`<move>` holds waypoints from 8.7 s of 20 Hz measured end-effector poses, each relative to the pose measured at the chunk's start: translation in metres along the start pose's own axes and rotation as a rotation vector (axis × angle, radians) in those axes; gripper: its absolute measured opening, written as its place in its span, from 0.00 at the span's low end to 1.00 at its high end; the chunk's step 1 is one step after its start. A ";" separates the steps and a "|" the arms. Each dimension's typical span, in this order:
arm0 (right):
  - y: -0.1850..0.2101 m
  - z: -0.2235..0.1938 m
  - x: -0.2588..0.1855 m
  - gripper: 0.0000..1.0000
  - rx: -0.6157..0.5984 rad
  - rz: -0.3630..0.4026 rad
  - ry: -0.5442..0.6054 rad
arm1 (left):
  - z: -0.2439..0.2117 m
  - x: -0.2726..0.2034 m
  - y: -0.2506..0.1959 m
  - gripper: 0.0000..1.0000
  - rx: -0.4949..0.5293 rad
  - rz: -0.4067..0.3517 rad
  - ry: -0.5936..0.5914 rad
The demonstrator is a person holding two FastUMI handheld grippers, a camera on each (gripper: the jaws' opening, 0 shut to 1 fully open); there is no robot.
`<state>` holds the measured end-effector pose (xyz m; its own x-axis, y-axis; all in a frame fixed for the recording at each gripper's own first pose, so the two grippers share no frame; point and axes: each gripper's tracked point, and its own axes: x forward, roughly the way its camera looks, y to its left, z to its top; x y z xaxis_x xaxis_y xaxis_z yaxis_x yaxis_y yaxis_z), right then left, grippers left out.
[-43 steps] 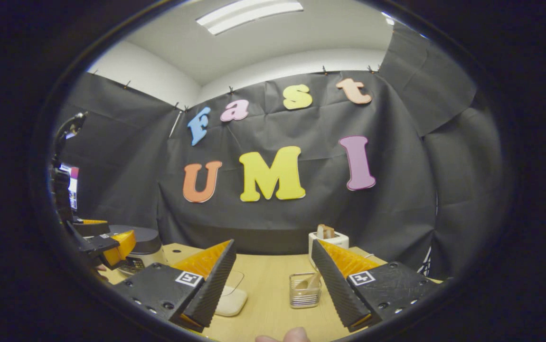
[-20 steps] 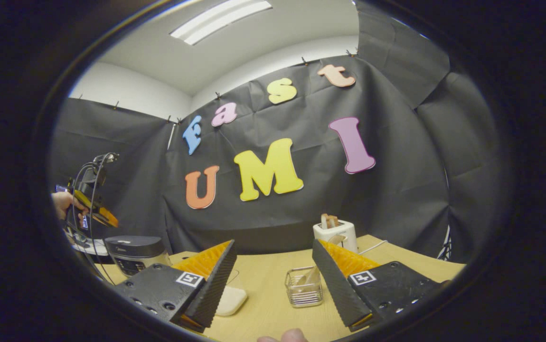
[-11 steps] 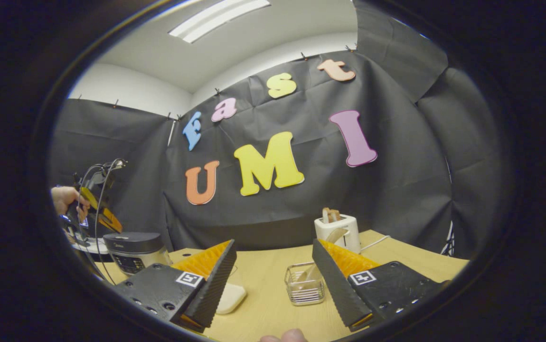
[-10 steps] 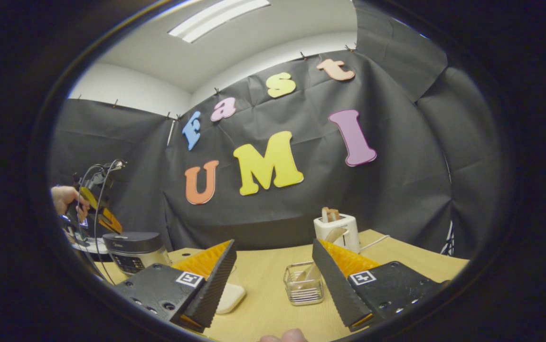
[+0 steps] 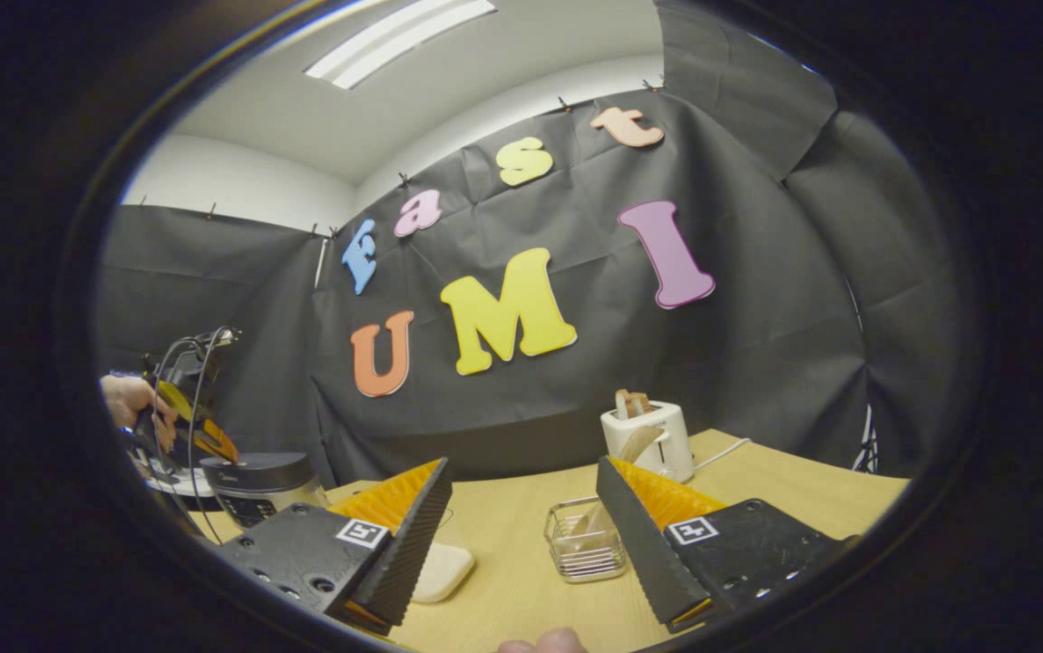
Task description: Close the left gripper, press the button to open the rice cooker; take a wooden spoon from the chopstick holder with the right hand, scoop a spoonful of rice and pour it into the rice cooker, then put the wooden spoon back into the chopstick holder.
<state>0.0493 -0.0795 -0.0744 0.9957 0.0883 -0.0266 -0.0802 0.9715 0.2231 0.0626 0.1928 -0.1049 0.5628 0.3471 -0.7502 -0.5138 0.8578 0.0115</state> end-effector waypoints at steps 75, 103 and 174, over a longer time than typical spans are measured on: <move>-0.110 -0.080 0.163 0.31 0.114 -0.190 0.412 | -0.009 -0.115 -0.048 0.99 0.236 -0.277 -0.789; 0.125 0.002 0.162 0.00 -0.140 0.048 0.237 | 0.003 -0.117 0.004 0.99 0.238 -0.229 -0.796; 0.293 0.009 0.233 0.00 0.684 0.207 0.375 | 0.001 -0.088 0.076 0.99 0.173 -0.155 -0.700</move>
<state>0.2578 0.2241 -0.0059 0.8724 0.4376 -0.2177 -0.0948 0.5884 0.8030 -0.0252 0.2283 -0.0376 0.9319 0.3280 -0.1549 -0.3180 0.9441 0.0867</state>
